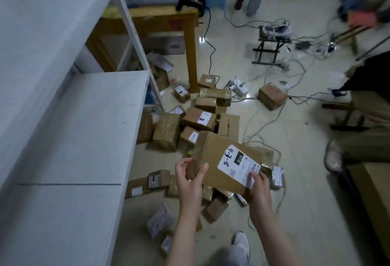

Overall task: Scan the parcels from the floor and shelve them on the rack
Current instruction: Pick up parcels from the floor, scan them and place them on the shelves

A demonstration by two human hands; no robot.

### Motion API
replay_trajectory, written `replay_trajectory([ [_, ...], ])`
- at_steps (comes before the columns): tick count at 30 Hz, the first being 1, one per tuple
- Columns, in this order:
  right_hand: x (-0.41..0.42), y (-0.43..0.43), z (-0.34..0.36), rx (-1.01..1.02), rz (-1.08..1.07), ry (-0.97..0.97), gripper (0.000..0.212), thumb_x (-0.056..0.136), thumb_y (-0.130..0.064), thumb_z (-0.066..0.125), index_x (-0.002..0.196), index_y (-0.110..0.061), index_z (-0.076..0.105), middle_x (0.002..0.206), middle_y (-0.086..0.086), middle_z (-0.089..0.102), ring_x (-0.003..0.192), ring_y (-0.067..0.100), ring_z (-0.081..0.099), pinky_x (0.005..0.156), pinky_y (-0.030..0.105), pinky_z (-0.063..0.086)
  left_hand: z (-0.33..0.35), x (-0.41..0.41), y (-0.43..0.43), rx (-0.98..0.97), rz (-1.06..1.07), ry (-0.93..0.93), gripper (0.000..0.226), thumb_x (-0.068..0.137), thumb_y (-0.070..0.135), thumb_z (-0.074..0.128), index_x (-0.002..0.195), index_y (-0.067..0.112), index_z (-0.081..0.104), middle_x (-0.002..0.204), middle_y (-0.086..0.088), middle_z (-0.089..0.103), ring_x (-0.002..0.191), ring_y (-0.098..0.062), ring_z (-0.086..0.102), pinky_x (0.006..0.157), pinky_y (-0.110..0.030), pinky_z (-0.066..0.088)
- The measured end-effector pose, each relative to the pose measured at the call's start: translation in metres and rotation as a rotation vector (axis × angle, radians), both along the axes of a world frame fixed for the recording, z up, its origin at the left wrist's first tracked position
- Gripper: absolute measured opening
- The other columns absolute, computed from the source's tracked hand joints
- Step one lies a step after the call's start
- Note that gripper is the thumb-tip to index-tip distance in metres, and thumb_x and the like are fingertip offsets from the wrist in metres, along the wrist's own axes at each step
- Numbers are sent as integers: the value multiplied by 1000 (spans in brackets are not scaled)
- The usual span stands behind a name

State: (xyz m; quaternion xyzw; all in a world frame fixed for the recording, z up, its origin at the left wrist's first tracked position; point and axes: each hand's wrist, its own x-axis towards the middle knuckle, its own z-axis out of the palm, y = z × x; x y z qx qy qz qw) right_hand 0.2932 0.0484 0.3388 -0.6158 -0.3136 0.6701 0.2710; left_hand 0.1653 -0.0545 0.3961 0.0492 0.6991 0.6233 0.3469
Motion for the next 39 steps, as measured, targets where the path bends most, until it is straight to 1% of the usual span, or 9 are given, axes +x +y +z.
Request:
replay_trajectory([
  [4, 48, -8, 65, -13, 10, 67, 33, 99, -26, 55, 130, -14, 50, 113, 5, 65, 97, 24, 65, 70, 35, 53, 79, 36, -7, 27, 21, 6, 43, 79, 31, 80, 113, 28, 53, 121, 5, 64, 113, -18, 63, 96, -43, 55],
  [9, 95, 17, 124, -8, 131, 111, 38, 98, -30, 57, 131, -11, 56, 110, 6, 66, 96, 22, 65, 81, 39, 56, 138, 66, 12, 32, -4, 46, 43, 77, 30, 81, 109, 29, 53, 128, -5, 64, 116, -23, 63, 100, -46, 53],
  [14, 150, 52, 161, 81, 134, 124, 27, 100, -27, 54, 123, -13, 58, 87, 1, 65, 54, 2, 63, 42, 17, 44, 151, 86, 44, 115, -81, 24, 37, 84, 22, 77, 112, 23, 53, 120, -11, 69, 111, -26, 67, 99, -47, 54],
  [19, 183, 87, 178, 136, 103, 126, 16, 99, -27, 56, 107, -17, 65, 86, 2, 66, 63, 11, 62, 55, 29, 40, 150, 111, 86, 101, -122, -4, 46, 86, 22, 78, 123, 11, 54, 115, -10, 71, 106, -26, 68, 95, -44, 56],
  [24, 165, 134, 185, 140, 81, 181, 24, 98, -27, 61, 118, -14, 65, 93, -2, 73, 72, 9, 70, 52, 22, 51, 156, 86, 144, 93, -46, -43, 76, 75, 40, 83, 134, 15, 41, 129, -10, 60, 111, -24, 64, 91, -40, 56],
  [27, 138, 169, 190, 146, 77, 210, 30, 97, -26, 62, 121, -9, 63, 99, 3, 75, 80, 15, 73, 63, 30, 59, 159, 62, 182, 98, -26, -95, 108, 53, 58, 88, 140, 20, 37, 134, -12, 58, 119, -28, 60, 105, -49, 49],
  [29, 117, 195, 194, 151, 69, 243, 33, 96, -25, 63, 124, -6, 61, 104, 8, 75, 87, 22, 74, 76, 39, 59, 162, 48, 209, 118, -18, -119, 111, 56, 53, 88, 146, 18, 34, 135, -11, 57, 120, -27, 59, 108, -46, 47],
  [32, 89, 232, 200, 162, 59, 281, 38, 94, -25, 66, 128, -8, 59, 111, 12, 74, 97, 31, 73, 88, 46, 59, 166, 30, 246, 163, -73, -157, 133, 39, 57, 94, 150, 18, 31, 135, -10, 61, 123, -26, 60, 110, -49, 45],
  [39, 48, 301, 201, 144, 15, 392, 60, 89, -25, 73, 140, -6, 48, 114, 14, 72, 98, 34, 72, 78, 43, 61, 169, 15, 308, 184, -261, -149, 82, 61, 37, 85, 132, 12, 53, 120, -8, 72, 112, -24, 68, 102, -49, 53],
])
